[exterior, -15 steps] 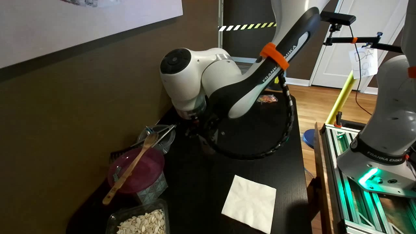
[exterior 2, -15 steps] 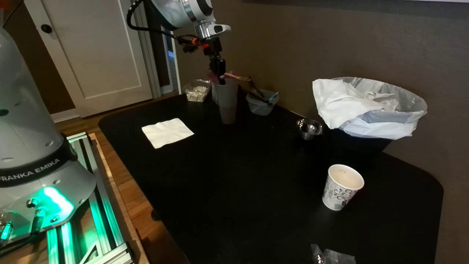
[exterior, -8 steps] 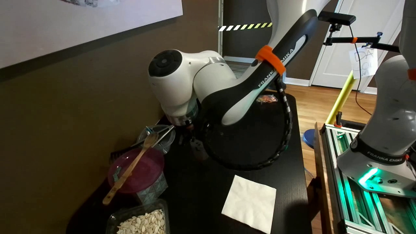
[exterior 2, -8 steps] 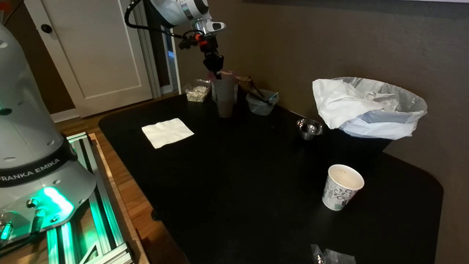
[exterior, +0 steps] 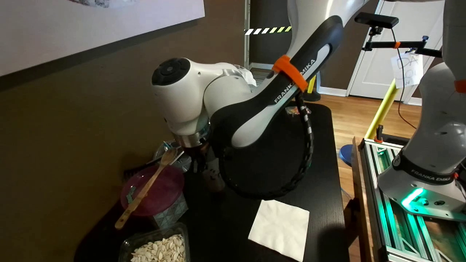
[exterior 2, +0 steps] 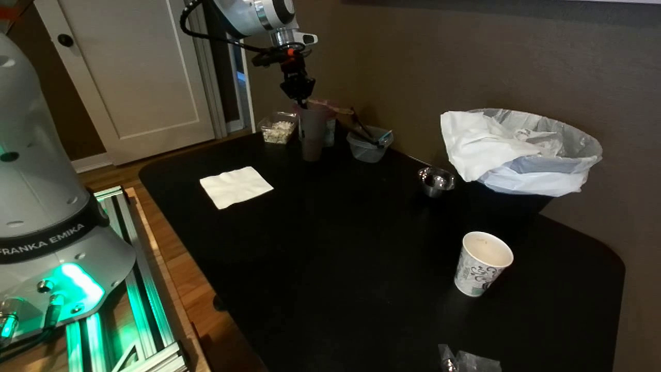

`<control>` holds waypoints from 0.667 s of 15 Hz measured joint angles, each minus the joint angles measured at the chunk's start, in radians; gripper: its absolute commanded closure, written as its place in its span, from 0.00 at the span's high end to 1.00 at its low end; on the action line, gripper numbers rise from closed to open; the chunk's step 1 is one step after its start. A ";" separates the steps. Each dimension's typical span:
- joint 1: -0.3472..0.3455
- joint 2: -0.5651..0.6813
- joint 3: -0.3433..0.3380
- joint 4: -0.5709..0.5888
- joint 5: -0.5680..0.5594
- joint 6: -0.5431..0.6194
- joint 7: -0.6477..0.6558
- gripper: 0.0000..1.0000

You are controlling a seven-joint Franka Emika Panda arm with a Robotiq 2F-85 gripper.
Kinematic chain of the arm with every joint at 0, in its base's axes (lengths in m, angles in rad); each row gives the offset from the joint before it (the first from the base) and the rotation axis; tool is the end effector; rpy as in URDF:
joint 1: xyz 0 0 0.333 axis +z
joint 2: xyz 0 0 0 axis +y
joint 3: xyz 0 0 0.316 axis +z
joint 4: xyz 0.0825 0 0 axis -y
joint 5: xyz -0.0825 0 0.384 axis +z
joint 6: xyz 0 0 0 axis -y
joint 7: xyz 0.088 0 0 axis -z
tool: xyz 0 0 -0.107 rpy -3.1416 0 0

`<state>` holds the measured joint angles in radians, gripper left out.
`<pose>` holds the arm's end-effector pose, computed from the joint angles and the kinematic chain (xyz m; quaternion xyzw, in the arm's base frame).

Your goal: Move the brown to the left

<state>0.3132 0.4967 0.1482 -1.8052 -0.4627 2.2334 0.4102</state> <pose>0.5882 0.2696 0.2683 0.9758 0.1641 0.0351 0.1398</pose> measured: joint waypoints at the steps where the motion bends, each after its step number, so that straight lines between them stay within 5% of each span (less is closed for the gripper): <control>1: 0.000 0.015 0.000 0.012 0.011 0.013 -0.042 0.02; 10: 0.002 0.095 -0.030 0.054 0.020 0.140 -0.272 0.02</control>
<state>0.3149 0.5913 0.1181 -1.7508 -0.4427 2.3734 0.1384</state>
